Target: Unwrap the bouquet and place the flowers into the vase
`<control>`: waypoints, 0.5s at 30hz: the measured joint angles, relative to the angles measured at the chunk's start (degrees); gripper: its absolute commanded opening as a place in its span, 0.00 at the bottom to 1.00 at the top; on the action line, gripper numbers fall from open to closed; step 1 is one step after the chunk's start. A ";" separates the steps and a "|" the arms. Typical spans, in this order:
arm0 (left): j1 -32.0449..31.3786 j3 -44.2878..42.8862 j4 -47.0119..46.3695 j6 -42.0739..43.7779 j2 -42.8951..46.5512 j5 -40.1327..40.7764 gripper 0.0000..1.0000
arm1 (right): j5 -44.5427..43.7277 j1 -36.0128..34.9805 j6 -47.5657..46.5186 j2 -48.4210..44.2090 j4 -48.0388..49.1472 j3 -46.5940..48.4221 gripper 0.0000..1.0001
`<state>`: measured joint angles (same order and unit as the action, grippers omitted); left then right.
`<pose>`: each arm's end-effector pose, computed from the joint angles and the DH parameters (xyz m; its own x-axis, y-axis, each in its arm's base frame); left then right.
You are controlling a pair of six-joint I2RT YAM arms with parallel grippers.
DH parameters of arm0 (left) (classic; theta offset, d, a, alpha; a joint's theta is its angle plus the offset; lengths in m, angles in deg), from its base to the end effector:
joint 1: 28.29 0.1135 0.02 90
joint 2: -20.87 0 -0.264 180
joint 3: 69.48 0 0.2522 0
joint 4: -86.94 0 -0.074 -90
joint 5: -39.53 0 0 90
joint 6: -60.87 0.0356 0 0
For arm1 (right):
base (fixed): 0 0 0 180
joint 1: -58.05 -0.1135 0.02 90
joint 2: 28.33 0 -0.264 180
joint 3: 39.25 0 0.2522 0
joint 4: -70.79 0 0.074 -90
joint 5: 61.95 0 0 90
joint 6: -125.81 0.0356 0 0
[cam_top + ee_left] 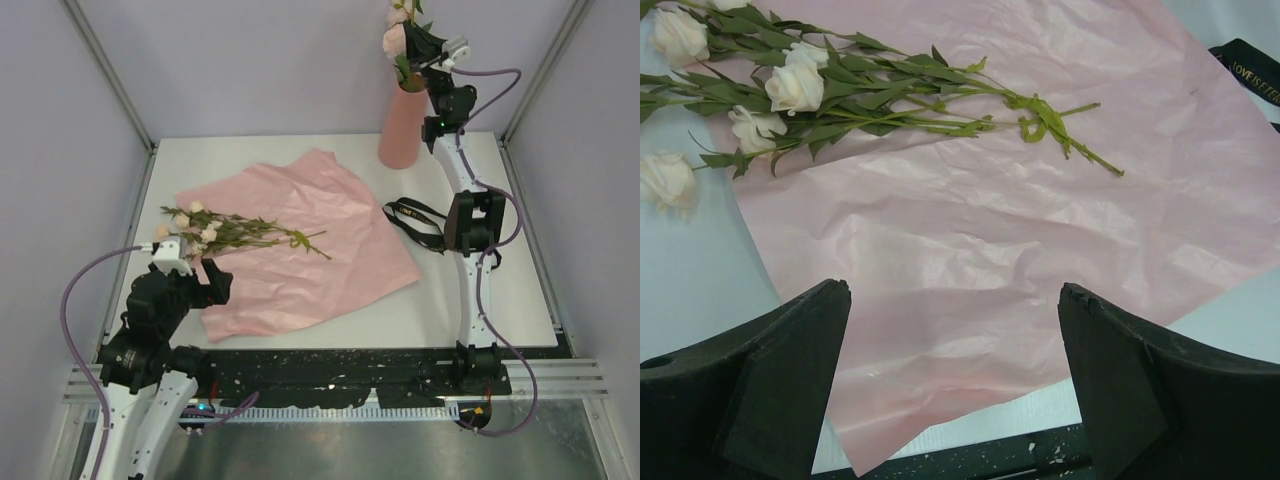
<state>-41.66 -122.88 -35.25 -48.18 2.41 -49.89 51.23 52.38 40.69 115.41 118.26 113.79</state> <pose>0.0753 -0.0175 0.2989 -0.4299 -0.2333 -0.8722 0.0866 0.9509 -0.2970 0.5362 0.0673 0.3997 0.8034 0.1583 -0.5740 -0.3752 0.8832 -0.2814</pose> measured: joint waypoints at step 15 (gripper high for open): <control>0.00 0.00 0.15 -0.02 -0.81 1.27 0.90 | -6.97 0.57 1.53 5.97 2.40 -7.23 0.51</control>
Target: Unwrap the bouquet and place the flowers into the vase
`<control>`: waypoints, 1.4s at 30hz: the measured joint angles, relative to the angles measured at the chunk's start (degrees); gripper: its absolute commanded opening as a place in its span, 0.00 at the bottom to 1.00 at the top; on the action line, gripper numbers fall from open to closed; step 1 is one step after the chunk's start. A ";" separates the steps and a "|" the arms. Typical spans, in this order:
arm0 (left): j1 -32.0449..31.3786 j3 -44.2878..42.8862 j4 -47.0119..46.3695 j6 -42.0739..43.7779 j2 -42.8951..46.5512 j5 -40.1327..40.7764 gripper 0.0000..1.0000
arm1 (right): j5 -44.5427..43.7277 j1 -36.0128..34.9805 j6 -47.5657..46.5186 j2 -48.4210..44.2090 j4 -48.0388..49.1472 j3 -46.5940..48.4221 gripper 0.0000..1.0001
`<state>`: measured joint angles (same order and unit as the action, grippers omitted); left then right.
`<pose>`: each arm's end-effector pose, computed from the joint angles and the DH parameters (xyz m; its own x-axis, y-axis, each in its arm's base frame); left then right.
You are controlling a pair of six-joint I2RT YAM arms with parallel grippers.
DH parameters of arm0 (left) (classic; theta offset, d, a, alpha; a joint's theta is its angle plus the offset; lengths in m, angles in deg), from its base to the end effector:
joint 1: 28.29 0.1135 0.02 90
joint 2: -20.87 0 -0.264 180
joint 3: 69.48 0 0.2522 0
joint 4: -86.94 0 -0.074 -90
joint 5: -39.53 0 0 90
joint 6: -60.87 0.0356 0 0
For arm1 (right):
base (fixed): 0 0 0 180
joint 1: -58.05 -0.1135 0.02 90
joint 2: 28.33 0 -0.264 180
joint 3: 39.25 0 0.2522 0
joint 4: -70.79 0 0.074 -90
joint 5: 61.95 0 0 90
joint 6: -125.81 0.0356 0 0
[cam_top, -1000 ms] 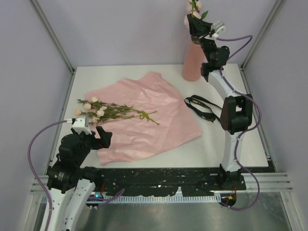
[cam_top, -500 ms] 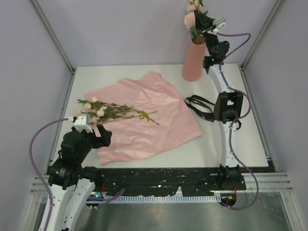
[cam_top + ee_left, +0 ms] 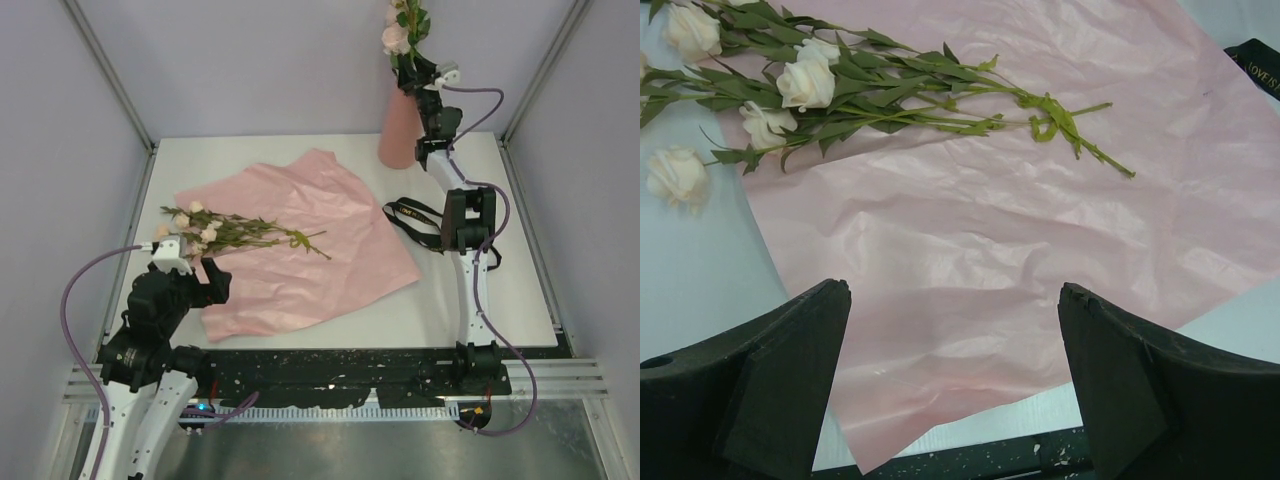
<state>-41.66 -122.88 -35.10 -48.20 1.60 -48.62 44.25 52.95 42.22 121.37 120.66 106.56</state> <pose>0.0779 -0.0173 0.2979 -0.4376 -0.2316 -0.8688 0.0629 0.9560 -0.2865 0.5716 0.0610 0.3074 0.6807 0.1684 -0.7130 -0.3567 0.9262 -0.1218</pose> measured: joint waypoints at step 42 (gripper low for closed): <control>0.00 0.00 0.35 0.02 4.70 2.08 0.89 | -6.62 -1.31 -16.70 -20.55 -53.57 -1.77 0.83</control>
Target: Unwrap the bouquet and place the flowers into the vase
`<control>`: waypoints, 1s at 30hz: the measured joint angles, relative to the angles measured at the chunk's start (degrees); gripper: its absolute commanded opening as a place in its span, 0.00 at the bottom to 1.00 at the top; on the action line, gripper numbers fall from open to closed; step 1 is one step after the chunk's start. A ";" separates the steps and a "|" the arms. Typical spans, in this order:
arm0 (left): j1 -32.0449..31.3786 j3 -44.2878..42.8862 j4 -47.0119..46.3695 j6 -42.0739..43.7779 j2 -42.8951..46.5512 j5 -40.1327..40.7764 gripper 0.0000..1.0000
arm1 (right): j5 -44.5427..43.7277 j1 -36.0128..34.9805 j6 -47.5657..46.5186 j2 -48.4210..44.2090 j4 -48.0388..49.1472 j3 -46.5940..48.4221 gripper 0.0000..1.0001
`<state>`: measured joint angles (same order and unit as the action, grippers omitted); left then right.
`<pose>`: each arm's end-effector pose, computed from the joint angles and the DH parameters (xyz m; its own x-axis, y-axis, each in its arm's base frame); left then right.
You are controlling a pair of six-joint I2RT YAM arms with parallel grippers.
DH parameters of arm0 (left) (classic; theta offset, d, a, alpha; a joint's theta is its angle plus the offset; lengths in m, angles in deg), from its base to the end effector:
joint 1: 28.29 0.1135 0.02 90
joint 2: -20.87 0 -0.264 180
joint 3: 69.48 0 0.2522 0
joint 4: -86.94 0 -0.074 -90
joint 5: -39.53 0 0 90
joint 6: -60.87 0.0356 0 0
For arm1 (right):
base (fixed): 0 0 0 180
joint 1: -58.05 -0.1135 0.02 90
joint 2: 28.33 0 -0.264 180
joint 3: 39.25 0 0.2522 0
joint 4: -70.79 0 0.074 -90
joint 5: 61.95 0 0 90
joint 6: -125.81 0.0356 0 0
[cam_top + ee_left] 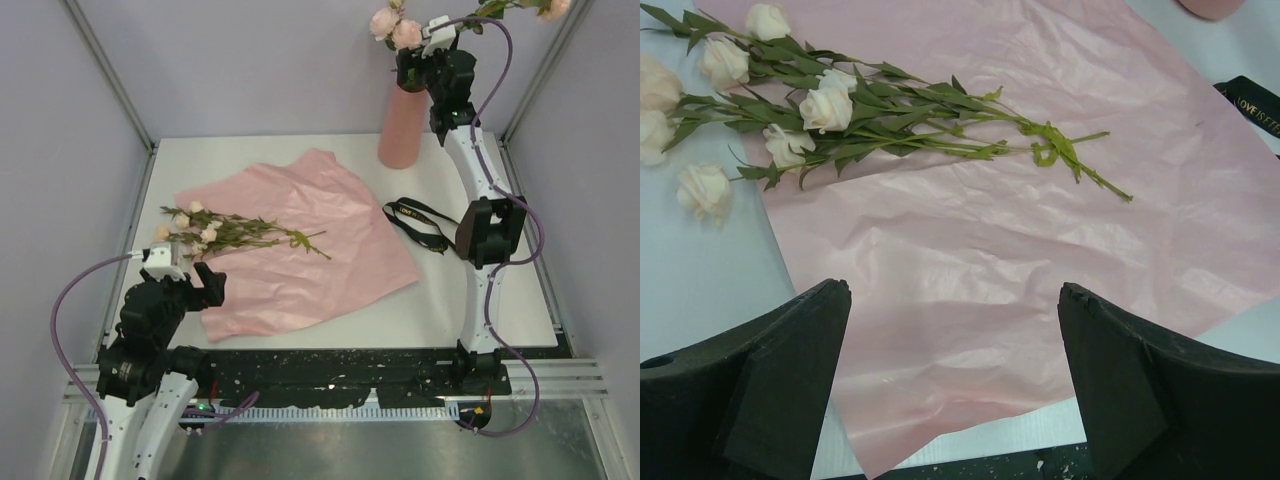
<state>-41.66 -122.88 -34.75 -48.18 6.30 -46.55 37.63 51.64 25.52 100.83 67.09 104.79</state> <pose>0.0630 -0.0125 0.3015 -0.3615 -0.2488 -0.8986 0.0529 0.9567 -0.2862 0.5335 0.0659 0.4041 0.2382 -0.1505 -0.9595 -0.2335 0.9501 -0.2070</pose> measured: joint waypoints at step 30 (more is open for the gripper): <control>0.00 0.00 -0.02 -0.02 -0.55 -0.07 0.89 | -1.73 -1.64 -10.10 -9.33 -16.83 0.48 0.20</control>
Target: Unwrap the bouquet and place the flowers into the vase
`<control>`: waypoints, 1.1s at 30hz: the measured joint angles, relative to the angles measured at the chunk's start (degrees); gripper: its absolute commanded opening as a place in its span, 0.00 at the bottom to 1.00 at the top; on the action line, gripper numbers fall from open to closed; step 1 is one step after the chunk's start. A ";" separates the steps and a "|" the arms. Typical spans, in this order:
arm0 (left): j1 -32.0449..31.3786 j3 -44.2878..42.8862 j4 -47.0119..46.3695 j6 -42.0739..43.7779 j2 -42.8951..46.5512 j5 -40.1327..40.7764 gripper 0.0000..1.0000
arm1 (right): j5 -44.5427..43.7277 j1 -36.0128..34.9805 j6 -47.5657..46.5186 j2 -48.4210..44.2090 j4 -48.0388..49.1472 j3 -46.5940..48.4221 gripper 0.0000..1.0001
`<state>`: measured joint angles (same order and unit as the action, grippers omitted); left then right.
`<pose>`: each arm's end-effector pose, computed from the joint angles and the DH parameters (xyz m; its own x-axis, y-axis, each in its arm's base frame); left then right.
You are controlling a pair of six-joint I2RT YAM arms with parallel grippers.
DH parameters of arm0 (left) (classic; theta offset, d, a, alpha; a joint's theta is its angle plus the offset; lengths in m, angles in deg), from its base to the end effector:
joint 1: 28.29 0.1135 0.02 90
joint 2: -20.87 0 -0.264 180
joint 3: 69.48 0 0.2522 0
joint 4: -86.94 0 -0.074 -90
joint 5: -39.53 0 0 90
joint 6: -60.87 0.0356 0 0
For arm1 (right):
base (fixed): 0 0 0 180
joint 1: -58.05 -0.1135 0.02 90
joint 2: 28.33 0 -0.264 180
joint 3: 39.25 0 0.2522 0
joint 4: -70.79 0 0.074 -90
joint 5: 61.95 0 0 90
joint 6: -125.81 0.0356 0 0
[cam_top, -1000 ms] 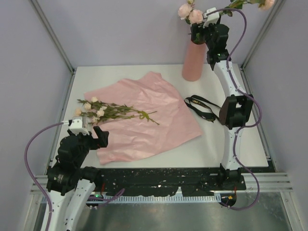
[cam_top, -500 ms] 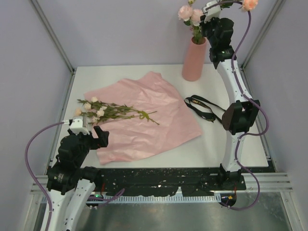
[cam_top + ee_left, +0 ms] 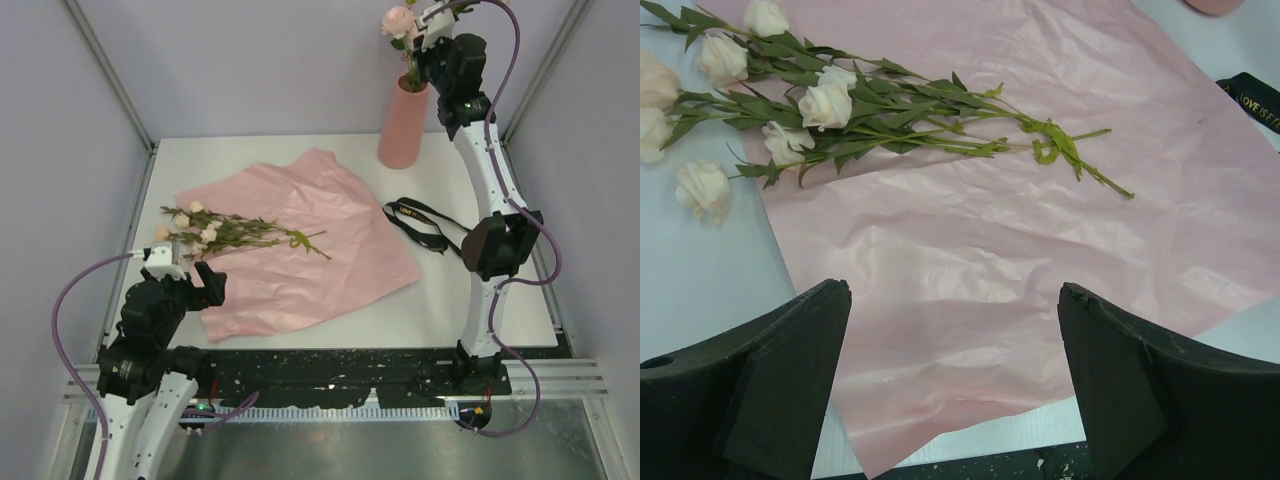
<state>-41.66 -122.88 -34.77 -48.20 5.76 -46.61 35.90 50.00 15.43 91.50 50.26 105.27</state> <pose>0.0648 -0.0129 0.3011 -0.3698 -0.2472 -0.8956 0.0512 0.9571 -0.2853 0.4839 0.0734 0.4558 0.1626 -0.3254 -0.9315 -0.2315 0.9051 -0.3566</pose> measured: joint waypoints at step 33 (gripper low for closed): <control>0.00 0.02 0.02 -0.17 -2.32 -0.33 0.89 | -7.41 0.68 0.52 9.31 -13.49 7.30 0.94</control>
<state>-41.66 -122.86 -34.75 -48.38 3.44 -46.94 28.49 50.68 15.95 100.81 36.78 112.57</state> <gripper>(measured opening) 0.888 0.936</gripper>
